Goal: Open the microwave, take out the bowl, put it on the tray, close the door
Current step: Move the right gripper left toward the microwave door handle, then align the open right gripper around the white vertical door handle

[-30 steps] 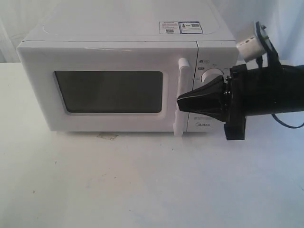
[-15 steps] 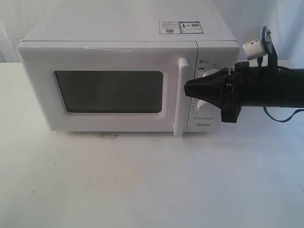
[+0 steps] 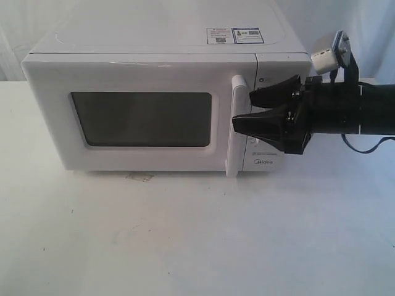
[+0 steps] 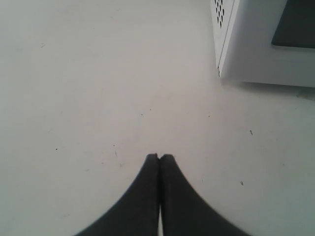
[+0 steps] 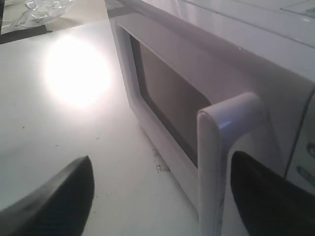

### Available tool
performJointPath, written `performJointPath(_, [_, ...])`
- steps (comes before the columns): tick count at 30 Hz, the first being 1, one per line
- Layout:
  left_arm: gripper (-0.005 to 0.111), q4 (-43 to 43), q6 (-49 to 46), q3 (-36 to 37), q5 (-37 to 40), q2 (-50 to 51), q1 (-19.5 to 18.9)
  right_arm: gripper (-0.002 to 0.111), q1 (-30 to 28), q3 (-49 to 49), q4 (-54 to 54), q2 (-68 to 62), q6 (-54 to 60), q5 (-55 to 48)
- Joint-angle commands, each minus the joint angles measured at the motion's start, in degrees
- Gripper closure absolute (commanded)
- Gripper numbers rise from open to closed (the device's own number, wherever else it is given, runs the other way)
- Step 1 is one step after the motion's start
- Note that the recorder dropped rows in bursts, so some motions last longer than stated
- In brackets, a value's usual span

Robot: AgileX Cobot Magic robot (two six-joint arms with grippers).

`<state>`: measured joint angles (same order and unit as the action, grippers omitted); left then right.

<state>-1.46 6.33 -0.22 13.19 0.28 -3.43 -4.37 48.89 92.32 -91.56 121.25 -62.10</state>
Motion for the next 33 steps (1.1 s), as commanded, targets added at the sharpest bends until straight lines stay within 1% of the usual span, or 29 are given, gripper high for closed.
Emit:
performJointPath(1, [0.107,-0.3,-0.2,0.2,0.1,-0.3,0.1,0.037,1.1,1.0,-0.5,0.0,1.7,1.3])
performJointPath(4, [0.107,-0.3,-0.2,0.2,0.1,-0.3,0.1,0.037,1.6,1.0,-1.3,0.0,1.7,5.7])
performJointPath(8, [0.107,-0.3,-0.2,0.2,0.1,-0.3,0.1,0.037,1.7,1.1,-0.4,0.0,1.7,5.7])
performJointPath(13, [0.107,-0.3,-0.2,0.2,0.1,-0.3,0.1,0.037,1.7,1.2,0.9,-0.3,1.7,4.8])
performJointPath(17, [0.107,-0.3,-0.2,0.2,0.1,-0.3,0.1,0.037,2.1,1.6,3.5,-2.6,1.7,0.6])
performJointPath(27, [0.107,-0.3,-0.2,0.2,0.1,-0.3,0.1,0.037,3.3,3.2,5.4,-7.0,1.7,0.3])
performJointPath(31, [0.107,-0.3,-0.2,0.2,0.1,-0.3,0.1,0.037,5.0,4.7,6.1,-8.5,1.7,0.4])
performJointPath(33, [0.107,-0.3,-0.2,0.2,0.1,-0.3,0.1,0.039,5.6,5.2,7.3,-9.1,1.7,1.0])
